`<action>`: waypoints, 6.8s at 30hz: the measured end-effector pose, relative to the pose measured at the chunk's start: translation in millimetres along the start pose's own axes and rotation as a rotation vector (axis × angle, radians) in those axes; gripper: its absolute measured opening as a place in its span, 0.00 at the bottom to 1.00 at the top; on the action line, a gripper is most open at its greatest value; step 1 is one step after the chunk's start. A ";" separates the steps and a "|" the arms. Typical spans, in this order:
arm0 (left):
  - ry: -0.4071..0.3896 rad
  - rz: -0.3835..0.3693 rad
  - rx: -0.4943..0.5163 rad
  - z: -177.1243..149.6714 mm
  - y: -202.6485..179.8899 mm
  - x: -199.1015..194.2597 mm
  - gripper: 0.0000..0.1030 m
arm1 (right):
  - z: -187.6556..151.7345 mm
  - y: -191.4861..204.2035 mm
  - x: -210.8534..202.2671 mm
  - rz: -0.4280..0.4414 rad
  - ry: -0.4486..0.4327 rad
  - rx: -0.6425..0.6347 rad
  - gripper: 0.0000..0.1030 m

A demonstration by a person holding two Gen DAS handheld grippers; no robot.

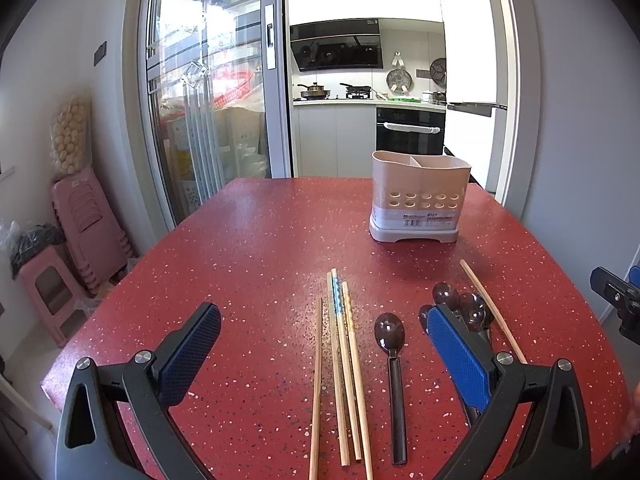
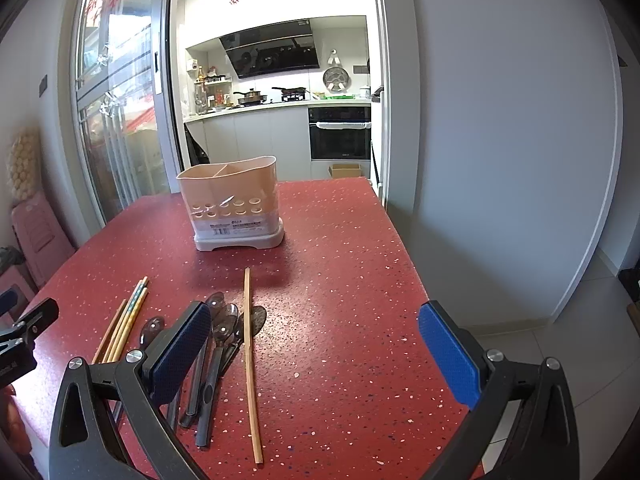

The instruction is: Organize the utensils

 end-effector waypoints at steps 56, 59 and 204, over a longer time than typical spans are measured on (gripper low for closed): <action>0.620 -0.185 0.299 -41.4 -16.9 145.1 1.00 | -37.5 26.9 179.4 0.154 0.866 -0.092 0.09; 0.664 -0.199 0.326 -36.0 -28.3 151.6 0.92 | -39.4 22.9 177.5 0.176 0.867 -0.068 0.07; 0.482 -0.092 0.056 -27.9 -20.3 164.5 1.00 | -44.6 -3.9 123.9 0.308 0.586 0.218 0.05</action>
Point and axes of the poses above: each gripper's, at about its wrist camera, not at the fingertips, and x roughly the way its jaws point, y to its left, z to its top, the point moved 5 cm from there along x, roughly the way its jaws point, and after that the axes turned 12 degrees about z, right-handed, at the moved point
